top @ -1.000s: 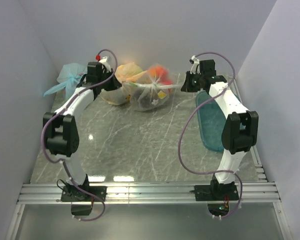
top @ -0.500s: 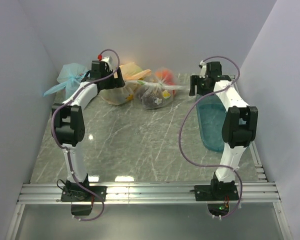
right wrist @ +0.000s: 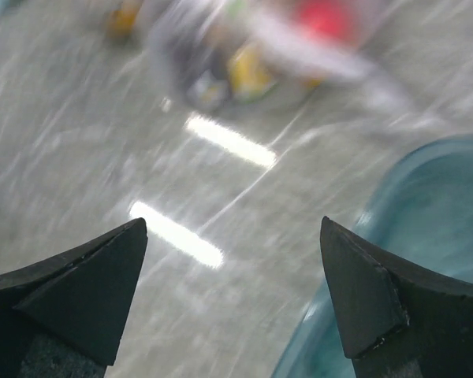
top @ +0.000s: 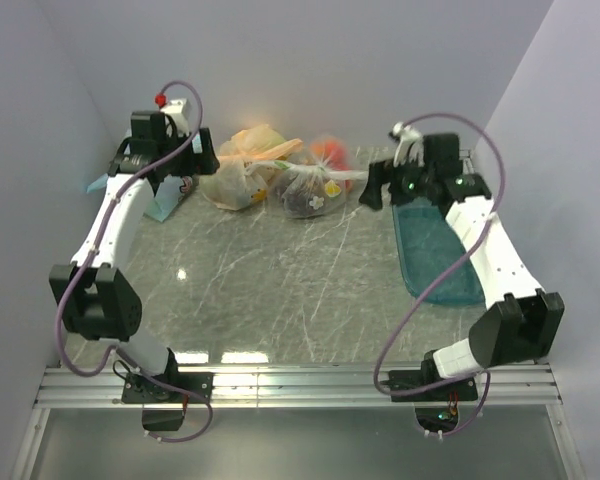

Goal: Place the fake fruits into the plastic bag and tie a complex knot

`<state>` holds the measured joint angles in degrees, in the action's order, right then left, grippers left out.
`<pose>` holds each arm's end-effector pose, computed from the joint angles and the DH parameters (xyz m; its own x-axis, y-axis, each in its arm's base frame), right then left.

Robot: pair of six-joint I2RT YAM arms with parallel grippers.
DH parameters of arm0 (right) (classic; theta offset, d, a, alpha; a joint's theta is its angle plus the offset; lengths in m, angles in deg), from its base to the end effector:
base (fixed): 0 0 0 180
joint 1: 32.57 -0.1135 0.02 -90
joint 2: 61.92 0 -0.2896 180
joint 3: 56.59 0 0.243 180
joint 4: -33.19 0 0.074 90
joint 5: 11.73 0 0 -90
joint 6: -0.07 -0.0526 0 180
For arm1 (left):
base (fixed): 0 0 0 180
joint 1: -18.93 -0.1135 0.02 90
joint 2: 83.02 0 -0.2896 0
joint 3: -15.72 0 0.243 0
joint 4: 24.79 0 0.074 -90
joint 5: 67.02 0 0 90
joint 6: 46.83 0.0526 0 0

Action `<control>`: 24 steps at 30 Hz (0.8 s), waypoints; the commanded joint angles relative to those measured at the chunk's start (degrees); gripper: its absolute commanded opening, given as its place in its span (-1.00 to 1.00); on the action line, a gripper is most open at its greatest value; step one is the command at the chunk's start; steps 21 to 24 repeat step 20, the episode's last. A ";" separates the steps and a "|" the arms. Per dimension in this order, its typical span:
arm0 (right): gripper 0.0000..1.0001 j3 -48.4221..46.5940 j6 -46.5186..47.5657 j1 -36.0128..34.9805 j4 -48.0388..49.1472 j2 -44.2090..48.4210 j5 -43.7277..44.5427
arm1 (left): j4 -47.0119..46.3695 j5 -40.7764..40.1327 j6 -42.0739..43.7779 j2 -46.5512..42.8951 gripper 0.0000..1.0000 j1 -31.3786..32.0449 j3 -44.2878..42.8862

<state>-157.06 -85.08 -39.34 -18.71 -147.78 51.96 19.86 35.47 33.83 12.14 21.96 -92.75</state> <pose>0.3256 0.0621 0.3902 -0.5609 -0.1429 -0.8154 -0.5051 0.8395 0.2003 0.3884 -0.0320 0.3927 -0.5508 -0.1295 -0.8245 0.1486 0.9569 -0.2496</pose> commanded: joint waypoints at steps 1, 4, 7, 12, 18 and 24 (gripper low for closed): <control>0.94 11.16 0.96 -3.51 -1.69 3.50 -4.02 | 5.69 -2.29 6.17 -5.31 0.99 0.75 8.26; 0.95 16.88 0.70 -4.83 -1.07 5.52 -7.27 | 4.64 -2.82 7.14 -11.55 0.99 1.01 16.45; 0.96 23.04 1.31 -7.55 2.44 8.16 -5.27 | 3.15 -3.87 8.11 -17.97 0.99 2.24 25.77; 0.97 28.33 0.61 -11.60 7.53 8.08 -1.29 | -0.72 -5.89 8.73 -26.41 0.99 5.32 38.60; 0.98 31.42 -0.45 -14.06 10.62 9.83 1.42 | -2.66 -6.60 7.07 -28.97 0.99 6.47 42.22; 0.99 31.59 -0.45 -14.15 10.27 11.07 2.13 | -2.84 -6.69 6.97 -29.58 0.99 6.55 42.14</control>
